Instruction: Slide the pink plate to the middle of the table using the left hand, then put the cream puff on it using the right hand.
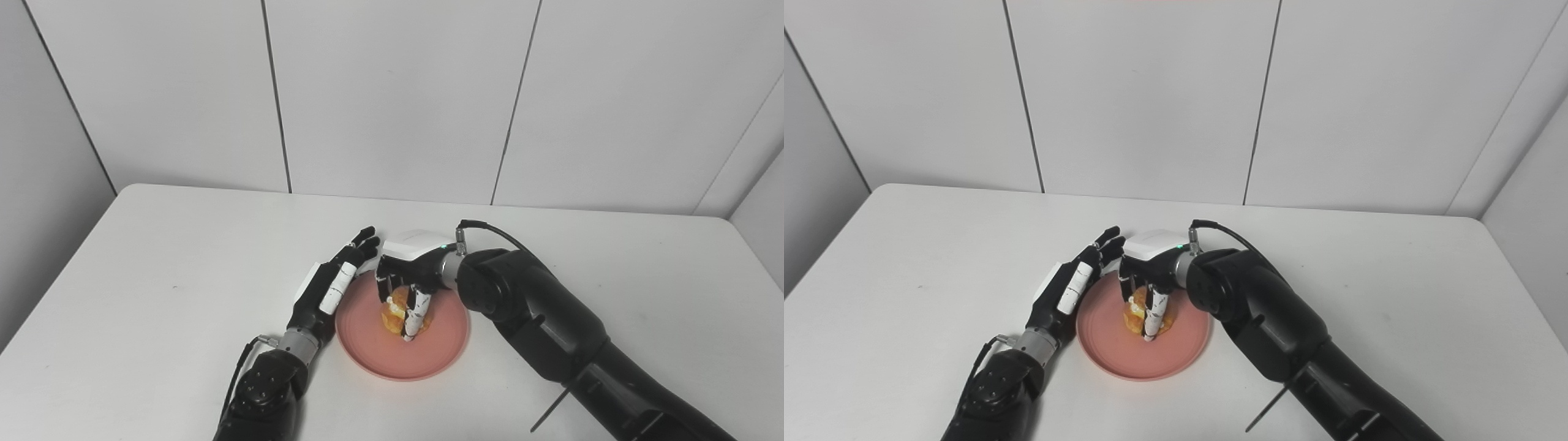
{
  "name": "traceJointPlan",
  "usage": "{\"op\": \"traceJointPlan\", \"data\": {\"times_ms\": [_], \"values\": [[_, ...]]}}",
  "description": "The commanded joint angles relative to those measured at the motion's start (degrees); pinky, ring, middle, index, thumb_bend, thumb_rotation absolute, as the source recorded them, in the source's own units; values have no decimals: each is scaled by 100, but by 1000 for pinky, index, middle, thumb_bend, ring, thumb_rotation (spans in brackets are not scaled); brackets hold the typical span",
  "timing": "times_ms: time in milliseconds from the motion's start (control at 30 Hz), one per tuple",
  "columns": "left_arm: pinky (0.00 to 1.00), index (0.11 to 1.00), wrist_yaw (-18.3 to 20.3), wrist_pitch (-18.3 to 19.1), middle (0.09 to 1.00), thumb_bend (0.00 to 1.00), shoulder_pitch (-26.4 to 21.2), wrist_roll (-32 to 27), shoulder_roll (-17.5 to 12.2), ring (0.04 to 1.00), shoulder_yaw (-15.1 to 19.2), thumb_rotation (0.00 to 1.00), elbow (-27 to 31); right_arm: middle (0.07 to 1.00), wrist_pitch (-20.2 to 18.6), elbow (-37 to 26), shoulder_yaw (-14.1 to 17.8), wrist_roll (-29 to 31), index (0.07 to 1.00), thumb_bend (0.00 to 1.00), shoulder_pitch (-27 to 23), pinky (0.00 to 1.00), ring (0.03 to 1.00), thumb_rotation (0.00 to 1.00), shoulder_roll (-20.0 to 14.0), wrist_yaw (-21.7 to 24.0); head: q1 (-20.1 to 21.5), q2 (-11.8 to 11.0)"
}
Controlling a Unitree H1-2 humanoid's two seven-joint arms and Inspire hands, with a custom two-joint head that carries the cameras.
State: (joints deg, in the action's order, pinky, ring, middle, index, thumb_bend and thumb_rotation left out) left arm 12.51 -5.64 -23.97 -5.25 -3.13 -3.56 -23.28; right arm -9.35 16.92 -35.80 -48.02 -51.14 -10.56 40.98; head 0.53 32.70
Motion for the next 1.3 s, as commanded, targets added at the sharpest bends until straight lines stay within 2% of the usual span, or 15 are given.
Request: {"op": "traceJointPlan", "data": {"times_ms": [0,100,233,267,367,400,433,467,533,967,1267], "values": [[779,903,111,80,925,1000,192,51,151,933,-167,901,-284,505,184,-206,8,9,480,527,-297,465,532,1,-8,-73,-3,7],[769,902,113,88,927,1000,187,53,139,934,-169,903,-281,485,164,-299,-2,-16,496,527,-306,438,510,0,-29,-52,15,8],[772,902,130,106,926,1000,191,28,129,928,-163,901,-269,512,112,-446,-23,-97,476,528,-306,473,542,4,-75,-54,34,7],[769,898,133,112,928,1000,194,22,127,939,-162,900,-262,568,103,-467,-20,-114,484,526,-299,488,557,89,-82,-67,35,8],[767,891,124,136,934,1000,200,27,120,956,-164,898,-240,619,10,-521,22,-156,491,525,-267,505,580,142,-87,-70,44,14],[770,896,120,144,935,1000,201,36,116,958,-167,901,-233,655,-26,-547,25,-179,554,748,-263,524,610,175,-94,-43,47,17],[772,899,118,149,934,1000,202,42,113,958,-170,903,-228,683,-48,-565,24,-196,591,872,-261,539,634,197,-100,-23,50,20],[774,901,114,166,935,1000,204,44,111,958,-171,904,-220,701,-94,-591,26,-220,614,949,-260,548,649,211,-105,21,55,22],[778,905,106,195,934,1000,208,51,106,962,-175,904,-197,740,-188,-635,44,-269,649,988,-251,566,686,228,-109,96,60,25],[761,918,94,255,934,1000,221,52,80,963,-176,902,-153,817,-346,-804,237,-262,678,1000,-204,604,760,279,-177,440,75,39],[776,916,106,228,934,1000,241,22,80,972,-160,903,-140,817,-442,-1086,402,-183,671,1000,-157,643,784,284,-269,601,107,42]]}}
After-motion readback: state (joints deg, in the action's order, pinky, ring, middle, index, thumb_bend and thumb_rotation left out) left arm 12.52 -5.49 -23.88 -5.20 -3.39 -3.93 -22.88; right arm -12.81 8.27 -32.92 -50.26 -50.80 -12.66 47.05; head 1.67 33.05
